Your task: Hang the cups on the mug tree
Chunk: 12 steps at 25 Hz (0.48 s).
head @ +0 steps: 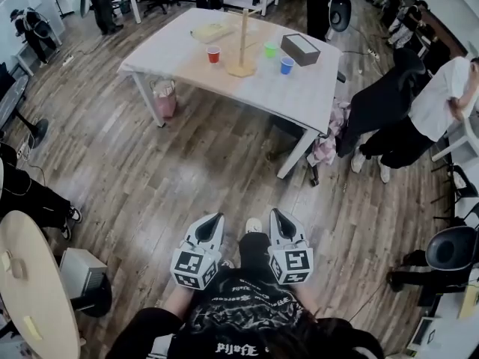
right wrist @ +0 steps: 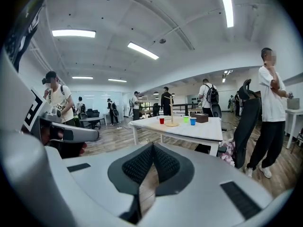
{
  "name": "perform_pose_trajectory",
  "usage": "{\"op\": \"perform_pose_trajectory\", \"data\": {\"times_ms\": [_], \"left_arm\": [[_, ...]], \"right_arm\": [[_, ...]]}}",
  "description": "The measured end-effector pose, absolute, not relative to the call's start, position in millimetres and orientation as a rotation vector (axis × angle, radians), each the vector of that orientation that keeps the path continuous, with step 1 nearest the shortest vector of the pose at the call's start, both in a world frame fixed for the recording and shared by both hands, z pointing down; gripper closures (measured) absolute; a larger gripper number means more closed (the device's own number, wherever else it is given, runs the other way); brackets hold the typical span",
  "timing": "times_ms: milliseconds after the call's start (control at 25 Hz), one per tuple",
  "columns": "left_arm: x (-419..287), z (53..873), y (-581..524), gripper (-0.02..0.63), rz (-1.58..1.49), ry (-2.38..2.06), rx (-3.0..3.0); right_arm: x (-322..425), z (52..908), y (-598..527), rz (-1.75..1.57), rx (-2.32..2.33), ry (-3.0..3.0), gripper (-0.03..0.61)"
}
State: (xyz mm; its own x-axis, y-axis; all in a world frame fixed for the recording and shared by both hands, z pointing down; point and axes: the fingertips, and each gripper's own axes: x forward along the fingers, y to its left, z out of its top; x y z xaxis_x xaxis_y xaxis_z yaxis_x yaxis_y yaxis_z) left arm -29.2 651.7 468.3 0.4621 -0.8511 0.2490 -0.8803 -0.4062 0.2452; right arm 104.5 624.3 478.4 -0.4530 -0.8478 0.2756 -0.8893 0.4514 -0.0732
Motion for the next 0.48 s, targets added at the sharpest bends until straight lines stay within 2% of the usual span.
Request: {"op": "perform_pose_trajectory", "data": {"times_ms": [480], "left_arm": [[-21, 467, 514, 0.592, 0.077, -1.564, 2.284]], "right_arm": [[133, 478, 472, 0.31, 1.466, -2.537, 0.569]]}}
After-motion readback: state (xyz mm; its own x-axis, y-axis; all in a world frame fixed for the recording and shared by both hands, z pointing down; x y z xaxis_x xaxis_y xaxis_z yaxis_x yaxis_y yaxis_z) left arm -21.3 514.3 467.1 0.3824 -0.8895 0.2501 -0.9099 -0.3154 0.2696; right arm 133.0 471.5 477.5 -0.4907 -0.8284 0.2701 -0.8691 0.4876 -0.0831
